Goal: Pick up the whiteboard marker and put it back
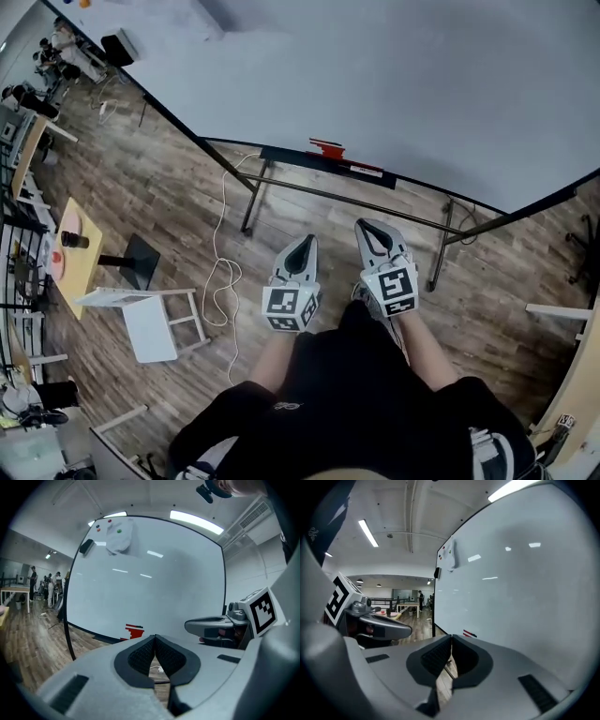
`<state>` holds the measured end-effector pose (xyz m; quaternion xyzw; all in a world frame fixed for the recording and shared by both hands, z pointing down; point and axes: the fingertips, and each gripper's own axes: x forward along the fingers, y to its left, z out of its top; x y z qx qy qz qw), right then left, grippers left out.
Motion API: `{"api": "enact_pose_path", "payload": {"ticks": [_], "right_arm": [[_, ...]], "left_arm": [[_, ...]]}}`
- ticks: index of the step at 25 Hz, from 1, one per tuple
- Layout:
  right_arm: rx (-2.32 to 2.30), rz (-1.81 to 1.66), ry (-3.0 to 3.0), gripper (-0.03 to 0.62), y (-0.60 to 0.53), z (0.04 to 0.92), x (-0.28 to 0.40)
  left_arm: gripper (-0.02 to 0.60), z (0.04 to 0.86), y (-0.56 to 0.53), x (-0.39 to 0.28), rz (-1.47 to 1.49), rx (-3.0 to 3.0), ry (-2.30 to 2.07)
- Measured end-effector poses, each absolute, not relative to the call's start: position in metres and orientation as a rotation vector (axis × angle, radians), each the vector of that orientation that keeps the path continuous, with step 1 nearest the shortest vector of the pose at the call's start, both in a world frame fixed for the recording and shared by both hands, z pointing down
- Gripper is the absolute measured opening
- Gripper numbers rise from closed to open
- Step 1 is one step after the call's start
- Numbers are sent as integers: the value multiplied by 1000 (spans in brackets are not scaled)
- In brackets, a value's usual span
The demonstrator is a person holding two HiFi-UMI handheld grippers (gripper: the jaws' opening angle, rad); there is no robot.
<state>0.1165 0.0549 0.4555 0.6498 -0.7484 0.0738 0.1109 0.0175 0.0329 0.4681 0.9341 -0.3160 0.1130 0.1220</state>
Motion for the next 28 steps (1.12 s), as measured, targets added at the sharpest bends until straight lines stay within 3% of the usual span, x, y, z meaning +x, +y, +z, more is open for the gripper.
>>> {"api": "enact_pose_path", "payload": {"ticks": [7,17,25,27,28], "right_arm": [[1720,195,-2044,5,18,494,170],[1506,83,-1747,5,-38,552,195],[1320,101,-1581,7,-86,606,221],[1277,92,-1531,27,-95,620,228],[1260,101,-1517,71,-99,628,231]], "left_arm": [[6,506,12,53,433,2633,-956],[6,536,-40,69,470,2599,-909],[7,561,-78,47,501,2518,-928],[8,563,-86,39,503,2506,-938],[8,565,-90,36,503,2499,-941]]}}
